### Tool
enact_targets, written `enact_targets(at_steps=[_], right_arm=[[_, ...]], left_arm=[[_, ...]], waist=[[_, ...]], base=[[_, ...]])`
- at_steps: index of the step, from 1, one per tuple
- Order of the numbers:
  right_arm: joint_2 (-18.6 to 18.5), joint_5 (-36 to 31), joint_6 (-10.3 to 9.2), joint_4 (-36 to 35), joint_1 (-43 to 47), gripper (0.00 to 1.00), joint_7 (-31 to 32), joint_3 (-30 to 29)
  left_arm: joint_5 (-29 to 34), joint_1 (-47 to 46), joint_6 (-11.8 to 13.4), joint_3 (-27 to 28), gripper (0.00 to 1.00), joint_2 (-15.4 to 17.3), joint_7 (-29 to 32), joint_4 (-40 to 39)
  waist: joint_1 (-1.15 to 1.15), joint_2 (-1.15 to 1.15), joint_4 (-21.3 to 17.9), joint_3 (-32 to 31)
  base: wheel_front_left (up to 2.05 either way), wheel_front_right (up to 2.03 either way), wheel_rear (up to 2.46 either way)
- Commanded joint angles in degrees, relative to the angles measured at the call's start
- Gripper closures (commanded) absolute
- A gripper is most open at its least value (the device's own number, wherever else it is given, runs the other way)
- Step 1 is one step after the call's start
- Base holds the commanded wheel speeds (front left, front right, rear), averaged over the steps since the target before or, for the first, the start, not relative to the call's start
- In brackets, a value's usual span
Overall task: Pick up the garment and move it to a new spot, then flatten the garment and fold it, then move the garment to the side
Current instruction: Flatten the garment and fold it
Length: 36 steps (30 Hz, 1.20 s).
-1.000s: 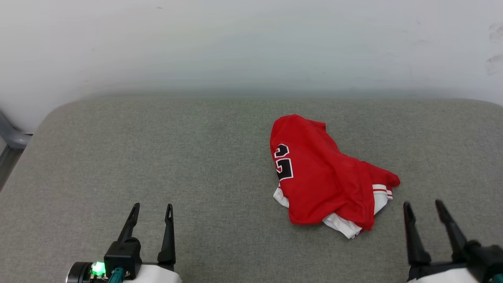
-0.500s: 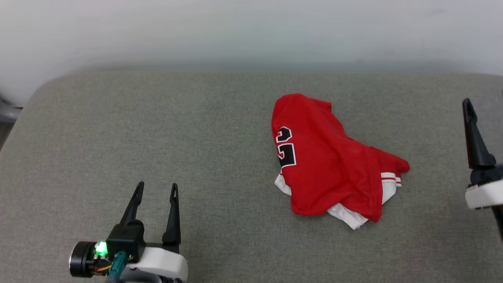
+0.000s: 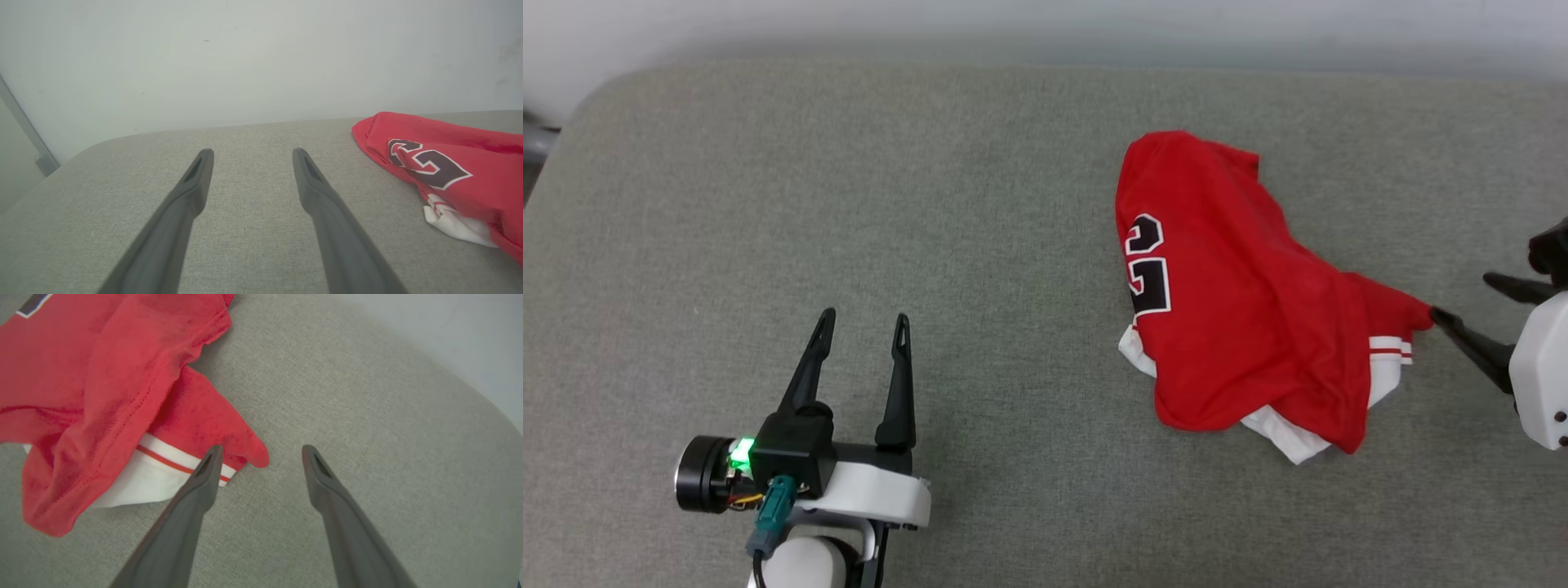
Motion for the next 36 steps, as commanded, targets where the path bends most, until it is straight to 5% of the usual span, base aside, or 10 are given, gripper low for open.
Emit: enact_targets(at_steps=[1, 10, 18, 20, 36], right_arm=[[-1.1, 1.4, -0.06, -0.3, -2.2, 0.0, 2.5, 2.1], [-0.4, 4.5, -0.06, 5.0, -8.2, 0.0, 9.6, 11.1], [3.1, 7.2, 0.06, 11.3, -7.2, 0.0, 7.0, 23.0], [3.2, 7.3, 0.1, 11.4, -8.1, 1.0, 4.2, 24.2], [1.8, 10.0, -0.07, 9.0, -20.9, 1.0, -18.4, 19.6]], left_arm=[[0.3, -1.2, -0.1, -0.1, 0.0, -0.2, -0.2, -0.4], [0.2, -4.4, 0.2, -1.8, 0.0, -0.8, -0.2, -1.1], [-0.3, -5.2, 1.0, -2.1, 0.0, -1.0, -0.2, -1.0], [-0.3, -4.6, 1.1, -1.8, 0.0, -1.0, -0.2, -0.8], [-0.5, -1.5, 0.4, -0.3, 0.0, -1.1, -0.2, 0.1]], waist=[[-0.01, 0.0, 1.2, 2.4], [-0.01, 0.0, 3.5, 7.7], [-0.01, 0.0, 4.2, 8.3], [-0.01, 0.0, 3.7, 7.7], [-0.01, 0.0, 2.0, -0.7]], base=[[0.0, 0.0, 0.0], [0.0, 0.0, 0.0], [0.0, 0.0, 0.0], [0.0, 0.0, 0.0], [0.0, 0.0, 0.0]])
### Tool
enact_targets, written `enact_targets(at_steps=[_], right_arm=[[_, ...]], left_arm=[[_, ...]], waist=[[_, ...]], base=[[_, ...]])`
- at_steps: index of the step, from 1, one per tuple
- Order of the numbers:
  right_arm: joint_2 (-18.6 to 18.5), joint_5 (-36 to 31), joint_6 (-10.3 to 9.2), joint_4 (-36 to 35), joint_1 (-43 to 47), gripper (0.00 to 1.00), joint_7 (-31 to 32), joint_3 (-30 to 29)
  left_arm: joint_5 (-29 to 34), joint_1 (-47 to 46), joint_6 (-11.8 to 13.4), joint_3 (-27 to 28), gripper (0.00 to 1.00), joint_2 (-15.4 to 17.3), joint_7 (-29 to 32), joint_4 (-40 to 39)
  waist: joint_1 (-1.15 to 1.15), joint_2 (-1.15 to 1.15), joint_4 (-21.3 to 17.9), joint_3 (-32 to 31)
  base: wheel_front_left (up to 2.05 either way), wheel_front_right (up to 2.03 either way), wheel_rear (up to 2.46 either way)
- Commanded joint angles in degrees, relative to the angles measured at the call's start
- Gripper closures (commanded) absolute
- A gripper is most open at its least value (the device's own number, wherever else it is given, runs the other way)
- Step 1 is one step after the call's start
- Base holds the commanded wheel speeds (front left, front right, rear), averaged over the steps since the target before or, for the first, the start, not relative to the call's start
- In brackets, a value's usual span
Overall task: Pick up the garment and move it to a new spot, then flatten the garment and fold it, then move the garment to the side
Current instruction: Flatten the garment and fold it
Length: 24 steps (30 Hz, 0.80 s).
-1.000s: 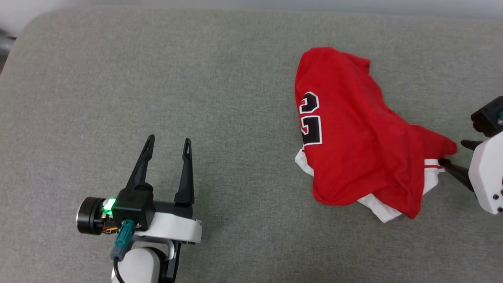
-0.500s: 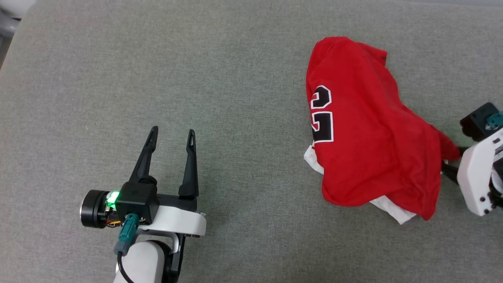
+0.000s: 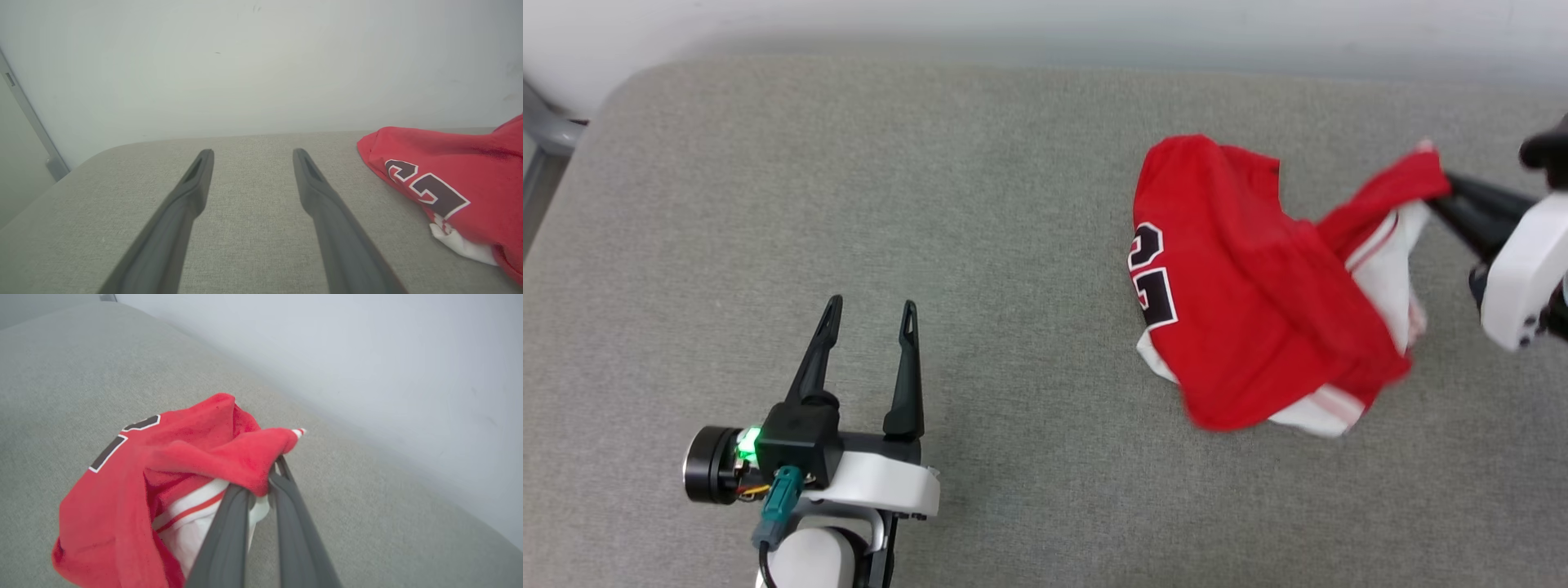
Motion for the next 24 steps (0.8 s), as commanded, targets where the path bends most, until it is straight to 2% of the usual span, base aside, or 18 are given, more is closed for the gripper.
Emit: enact_targets(at_steps=[1, 6, 13, 18, 24], right_arm=[[0.8, -0.3, -0.08, -0.7, -1.5, 1.0, -0.9, -0.6], [4.1, -1.9, -0.07, -4.0, -4.2, 1.0, -3.7, -2.3], [13.8, -6.2, -0.07, -7.4, -5.0, 1.0, -4.8, -0.4], [21.6, -8.8, -0.07, -6.6, -2.2, 1.0, -4.2, 5.7], [29.3, -8.3, -0.07, -2.4, 3.6, 1.0, -4.2, 16.0]], left_arm=[[-0.4, 0.6, -0.1, 0.3, 0.0, -0.1, -0.2, 0.0], [-0.7, 2.0, -0.2, 1.1, 0.0, -0.1, -0.2, -0.3], [-1.0, 2.8, 0.1, 1.5, 0.0, -0.1, -0.2, -0.7], [-1.5, 3.0, 0.5, 1.8, 0.0, -0.1, -0.2, -0.8], [-2.3, 2.9, 1.0, 2.0, 0.0, -0.1, -0.2, -0.6]], waist=[[0.0, 0.0, 0.4, -1.1], [0.0, 0.0, 1.3, -2.7], [0.0, 0.0, 2.8, -3.7], [0.0, 0.0, 3.8, -3.3], [0.0, 0.0, 4.3, -2.4]], base=[[0.0, 0.0, 0.0], [0.0, 0.0, 0.0], [0.0, 0.0, 0.0], [0.0, 0.0, 0.0], [0.0, 0.0, 0.0]])
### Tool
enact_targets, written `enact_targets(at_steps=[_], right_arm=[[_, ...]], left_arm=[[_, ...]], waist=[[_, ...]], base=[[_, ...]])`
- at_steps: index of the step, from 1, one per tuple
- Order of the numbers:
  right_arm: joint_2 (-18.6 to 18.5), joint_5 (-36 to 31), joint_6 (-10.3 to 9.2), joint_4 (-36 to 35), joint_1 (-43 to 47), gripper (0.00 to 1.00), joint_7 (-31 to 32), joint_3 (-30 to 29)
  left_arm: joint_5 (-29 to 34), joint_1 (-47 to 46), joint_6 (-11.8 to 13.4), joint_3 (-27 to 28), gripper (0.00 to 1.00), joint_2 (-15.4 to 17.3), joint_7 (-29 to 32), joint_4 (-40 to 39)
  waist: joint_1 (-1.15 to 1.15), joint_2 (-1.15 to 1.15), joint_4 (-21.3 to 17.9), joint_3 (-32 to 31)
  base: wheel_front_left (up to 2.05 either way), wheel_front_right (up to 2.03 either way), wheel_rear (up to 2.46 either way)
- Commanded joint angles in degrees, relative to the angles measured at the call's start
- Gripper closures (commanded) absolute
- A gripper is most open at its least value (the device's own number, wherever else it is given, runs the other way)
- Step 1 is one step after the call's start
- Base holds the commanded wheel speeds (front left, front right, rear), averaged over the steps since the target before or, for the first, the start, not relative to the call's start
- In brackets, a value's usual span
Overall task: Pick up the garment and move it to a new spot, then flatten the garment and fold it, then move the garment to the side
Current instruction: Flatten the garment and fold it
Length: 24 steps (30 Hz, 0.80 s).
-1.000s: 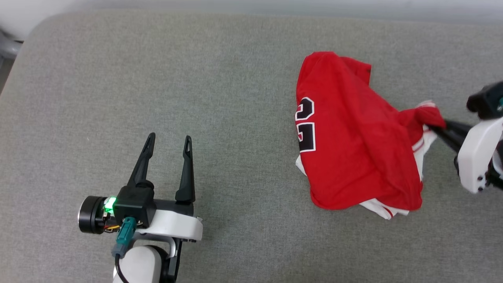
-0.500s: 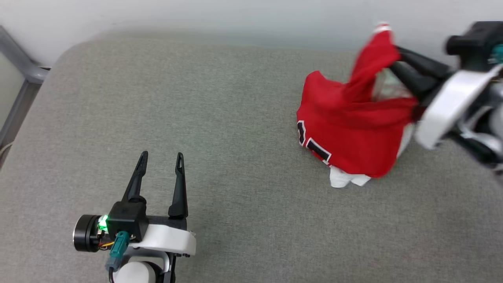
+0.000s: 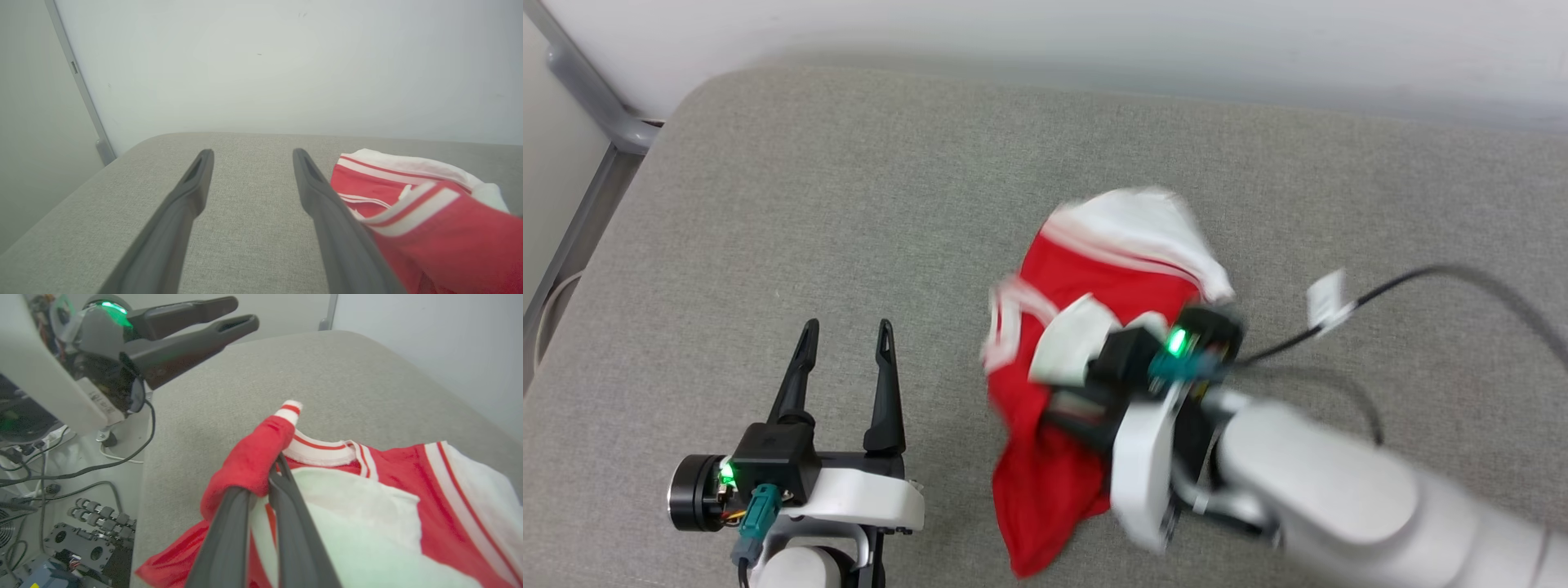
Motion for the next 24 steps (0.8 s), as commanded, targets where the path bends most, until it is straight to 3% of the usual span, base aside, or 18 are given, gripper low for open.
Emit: enact_targets(at_steps=[1, 8, 14, 15, 16, 17, 20, 24], right_arm=[[1.1, 0.8, -0.06, 1.3, 1.9, 1.0, 0.0, 1.4], [5.5, -3.6, -0.04, 5.2, 10.7, 1.0, 5.5, 4.3], [4.3, -5.4, -0.04, 4.0, 12.8, 1.0, 5.7, 4.2], [4.0, -5.0, -0.05, 4.1, 12.5, 0.93, 4.5, 4.2], [3.7, -4.9, -0.05, 4.1, 12.0, 0.57, 3.2, 4.2], [3.4, -4.8, -0.05, 4.3, 11.3, 0.0, 1.5, 4.2], [2.4, -3.9, -0.05, 4.4, 11.0, 0.0, -3.6, 3.6], [-0.4, -4.2, -0.05, 2.8, 13.0, 0.0, -10.0, -1.5]], left_arm=[[-0.4, 0.2, 0.3, 0.1, 0.0, -0.1, -0.2, 0.0], [-0.9, -0.8, 0.8, -0.4, 0.0, -0.1, -0.2, 0.3], [-1.2, -0.6, 0.9, -0.1, 0.0, -0.1, -0.2, 0.7], [-1.2, -0.3, 0.9, 0.1, 0.0, -0.1, -0.2, 0.9], [-1.2, -0.1, 0.9, 0.2, 0.0, -0.1, -0.2, 0.9], [-1.2, 0.1, 0.8, 0.3, 0.0, -0.1, -0.2, 1.1], [-1.1, 0.9, 0.6, 0.5, 0.0, -0.1, -0.2, 1.3], [-0.5, 2.2, 0.4, 0.9, 0.0, -0.1, -0.2, 1.2]], waist=[[0.0, 0.0, 0.0, 0.3], [0.0, 0.0, -0.1, 1.0], [0.0, 0.0, -1.0, 0.4], [0.0, 0.0, -1.3, 0.1], [0.0, 0.0, -1.5, -0.2], [0.0, 0.0, -1.7, -0.5], [0.0, 0.0, -2.3, -1.7], [0.0, 0.0, -3.2, -3.6]], base=[[0.0, 0.0, 0.0], [0.0, 0.0, 0.0], [0.0, 0.0, 0.0], [0.0, 0.0, 0.0], [0.0, 0.0, 0.0], [0.0, 0.0, 0.0], [0.0, 0.0, 0.0], [0.0, 0.0, 0.0]])
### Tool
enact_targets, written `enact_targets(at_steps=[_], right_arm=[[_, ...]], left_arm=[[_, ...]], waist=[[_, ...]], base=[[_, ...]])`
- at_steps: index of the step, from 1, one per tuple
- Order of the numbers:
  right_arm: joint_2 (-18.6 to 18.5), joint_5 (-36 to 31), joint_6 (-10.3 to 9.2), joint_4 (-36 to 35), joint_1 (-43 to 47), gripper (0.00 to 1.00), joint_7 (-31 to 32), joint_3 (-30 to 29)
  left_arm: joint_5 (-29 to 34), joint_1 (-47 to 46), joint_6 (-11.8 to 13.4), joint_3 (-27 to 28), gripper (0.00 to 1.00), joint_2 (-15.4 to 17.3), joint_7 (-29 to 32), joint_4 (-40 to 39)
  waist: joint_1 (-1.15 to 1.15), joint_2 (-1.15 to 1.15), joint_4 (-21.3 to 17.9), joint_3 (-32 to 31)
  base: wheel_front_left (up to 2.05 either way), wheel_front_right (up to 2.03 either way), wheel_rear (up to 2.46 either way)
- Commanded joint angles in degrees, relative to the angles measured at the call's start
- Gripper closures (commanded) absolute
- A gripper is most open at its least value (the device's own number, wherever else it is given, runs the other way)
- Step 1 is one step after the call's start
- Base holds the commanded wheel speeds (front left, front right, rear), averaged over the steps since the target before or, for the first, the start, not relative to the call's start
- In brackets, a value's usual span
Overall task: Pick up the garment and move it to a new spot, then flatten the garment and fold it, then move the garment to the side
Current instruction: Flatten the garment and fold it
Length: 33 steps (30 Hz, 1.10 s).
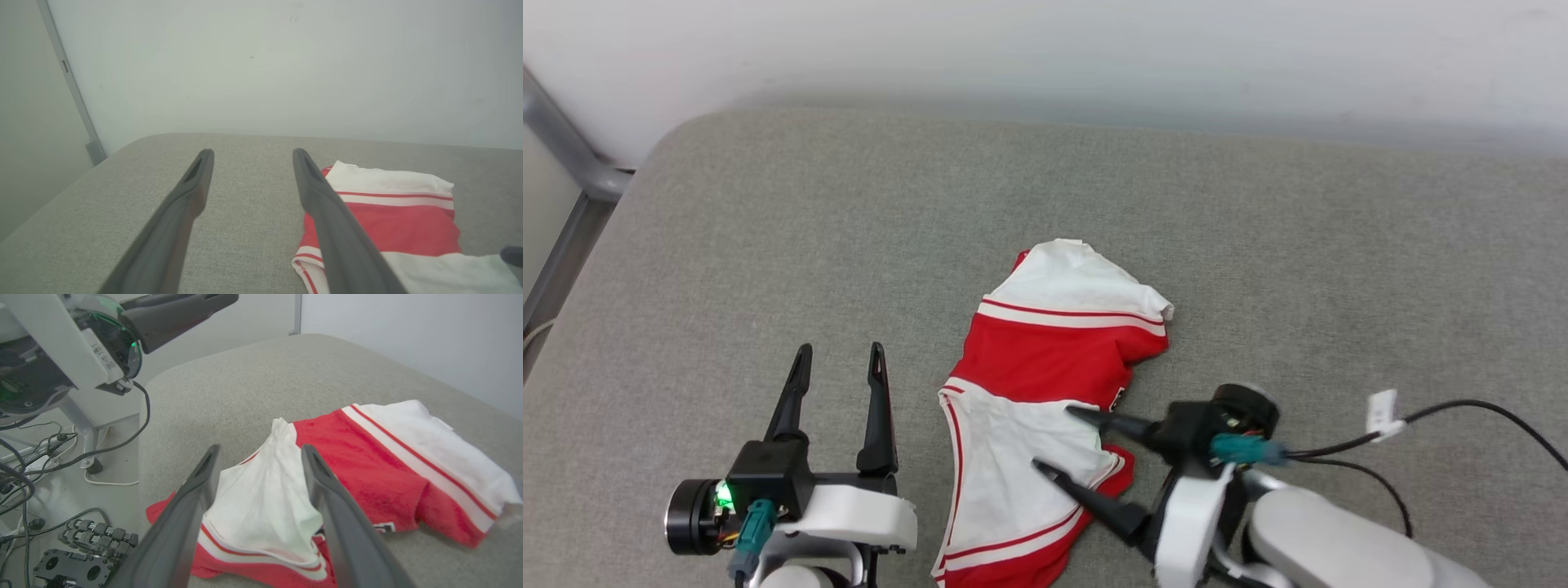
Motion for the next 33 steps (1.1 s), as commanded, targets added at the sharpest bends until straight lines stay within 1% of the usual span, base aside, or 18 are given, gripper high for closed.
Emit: enact_targets(at_steps=[1, 5, 8, 13, 17, 22, 25, 28, 30, 32, 33], right_arm=[[-0.4, -0.6, -0.04, -0.2, 1.0, 0.0, -0.6, -0.9], [-2.2, -3.2, -0.04, -1.9, 5.5, 0.0, -3.1, -10.9], [-2.2, -6.9, -0.04, -3.5, 10.5, 0.0, -3.9, -20.0], [0.1, -14.3, -0.04, -6.7, 20.2, 0.0, -4.2, -34.6], [2.2, -19.6, -0.04, -9.4, 26.8, 0.0, -4.2, -42.9], [3.8, -23.3, -0.04, -12.4, 31.7, 0.0, -4.0, -48.5], [4.5, -24.4, -0.04, -14.0, 32.9, 0.0, -3.5, -50.7], [4.9, -25.5, -0.04, -15.3, 33.3, 0.0, -3.1, -52.5], [5.2, -25.9, -0.04, -16.1, 33.3, 0.0, -2.9, -53.5], [5.4, -26.4, -0.04, -16.6, 33.1, 0.0, -2.7, -54.2], [5.5, -26.7, -0.04, -16.9, 32.9, 0.0, -2.7, -54.5]], left_arm=[[0.5, 0.8, -0.1, 0.2, 0.0, -0.1, -0.2, -0.1], [1.2, 1.6, -0.9, 1.1, 0.0, 0.0, -0.2, -0.3], [1.8, 1.6, -1.8, 1.7, 0.0, 0.6, -0.2, -0.4], [2.6, -0.7, -3.5, 2.3, 0.0, 2.2, -0.2, -0.5], [3.2, -4.6, -6.4, 1.8, 0.0, 4.6, -0.2, 0.8], [1.8, -13.2, -9.7, 0.5, 0.0, 7.9, 0.3, 4.7], [0.5, -19.9, -11.0, -2.0, 0.0, 10.5, 3.7, 7.4], [-3.0, -26.3, -11.5, -5.0, 0.0, 12.8, 9.1, 9.6], [-6.9, -30.1, -11.5, -8.8, 0.0, 14.4, 14.3, 11.2], [-11.1, -33.8, -11.5, -13.6, 0.0, 17.2, 20.8, 12.5], [-13.4, -36.4, -11.5, -15.0, 0.0, 18.2, 22.9, 12.5]], waist=[[0.0, 0.0, -0.5, -0.7], [0.0, 0.0, -1.6, -2.1], [0.0, 0.0, -2.5, -3.1], [0.0, 0.0, -4.1, -4.4], [0.0, 0.0, -5.2, -4.6], [0.0, 0.0, -6.7, -3.7], [0.0, 0.0, -7.7, -2.4], [0.0, 0.0, -8.8, -0.9], [0.0, 0.0, -9.3, 0.1], [0.0, 0.0, -9.9, 1.2], [0.0, 0.0, -10.2, 1.9]], base=[[0.0, 0.0, 0.0], [0.0, 0.0, 0.0], [0.0, 0.0, 0.0], [0.0, 0.0, 0.0], [0.0, 0.0, 0.0], [0.0, 0.0, 0.0], [0.0, 0.0, 0.0], [0.0, 0.0, 0.0], [0.0, 0.0, 0.0], [0.0, 0.0, 0.0], [0.0, 0.0, 0.0]])
